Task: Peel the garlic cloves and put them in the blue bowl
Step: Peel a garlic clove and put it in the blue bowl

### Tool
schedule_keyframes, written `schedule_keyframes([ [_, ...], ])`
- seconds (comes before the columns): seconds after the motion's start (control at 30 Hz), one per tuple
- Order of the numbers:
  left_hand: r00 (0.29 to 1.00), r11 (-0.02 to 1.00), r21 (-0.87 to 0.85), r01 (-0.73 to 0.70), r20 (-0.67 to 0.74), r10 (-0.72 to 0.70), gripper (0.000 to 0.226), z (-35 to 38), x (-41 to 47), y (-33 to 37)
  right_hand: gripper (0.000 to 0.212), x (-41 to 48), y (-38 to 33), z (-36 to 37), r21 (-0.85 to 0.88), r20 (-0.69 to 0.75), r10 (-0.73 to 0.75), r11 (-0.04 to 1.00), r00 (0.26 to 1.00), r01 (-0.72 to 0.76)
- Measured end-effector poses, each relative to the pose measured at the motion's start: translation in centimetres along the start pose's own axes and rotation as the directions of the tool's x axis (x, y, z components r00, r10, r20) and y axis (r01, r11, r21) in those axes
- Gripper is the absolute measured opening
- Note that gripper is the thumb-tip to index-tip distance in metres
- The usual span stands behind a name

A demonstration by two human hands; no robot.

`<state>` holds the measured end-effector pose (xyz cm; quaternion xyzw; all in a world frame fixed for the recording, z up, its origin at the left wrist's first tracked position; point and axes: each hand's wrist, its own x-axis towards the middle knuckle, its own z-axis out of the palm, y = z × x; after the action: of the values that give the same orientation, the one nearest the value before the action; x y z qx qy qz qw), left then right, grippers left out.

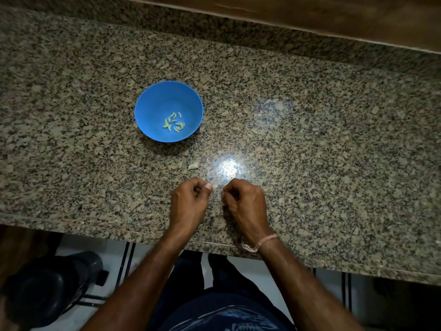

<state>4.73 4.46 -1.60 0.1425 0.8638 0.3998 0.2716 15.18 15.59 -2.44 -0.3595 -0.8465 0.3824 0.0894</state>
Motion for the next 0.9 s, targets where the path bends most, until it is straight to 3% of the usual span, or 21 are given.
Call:
schedule_keyframes([
  [0.17, 0.993, 0.988, 0.103, -0.117, 0.010, 0.117, 0.012, 0.0, -0.2, 0.4, 0.009, 0.3, -0.8, -0.3, 0.379, 0.094, 0.110, 0.915, 0.990, -0.137],
  [0.37, 0.983, 0.982, 0.046, -0.182, 0.030, 0.181, 0.017, -0.1, -0.4, 0.6, 0.005, 0.7, -0.9, -0.3, 0.454, 0.165, 0.240, 0.842, 0.957, -0.290],
  [0.53, 0.955, 0.951, 0.082, -0.297, 0.012, 0.297, 0.020, -0.2, -0.5, 0.6, 0.024, 0.5, -1.0, -0.9, 0.635, 0.414, 0.342, 0.556, 0.843, -0.537],
  [0.6, 0.976, 0.978, 0.007, -0.210, 0.050, 0.210, 0.021, -0.2, -0.6, 0.9, 0.020, 0.3, -0.9, -0.8, 0.620, 0.349, 0.321, 0.625, 0.881, -0.474],
  [0.67, 0.987, 0.975, -0.220, -0.013, 0.156, 0.049, 0.023, -0.1, -0.7, 1.3, 0.010, 0.3, -0.7, -0.7, 0.561, 0.224, 0.250, 0.757, 0.942, -0.334],
  [0.7, 0.976, 0.942, -0.324, 0.092, 0.216, -0.021, 0.024, -0.1, -0.7, 1.3, 0.007, 0.3, -0.6, -0.6, 0.557, 0.199, 0.221, 0.776, 0.955, -0.296],
  [0.77, 0.944, 0.870, -0.435, 0.232, 0.314, -0.095, 0.025, -0.1, -0.5, 1.1, 0.004, 0.4, -0.5, -0.8, 0.583, 0.204, 0.205, 0.760, 0.957, -0.287],
  [0.9, 0.914, 0.780, -0.534, 0.326, 0.390, -0.115, 0.028, 0.2, -0.7, 1.1, 0.007, 0.4, -0.6, -1.0, 0.630, 0.249, 0.248, 0.693, 0.936, -0.351],
])
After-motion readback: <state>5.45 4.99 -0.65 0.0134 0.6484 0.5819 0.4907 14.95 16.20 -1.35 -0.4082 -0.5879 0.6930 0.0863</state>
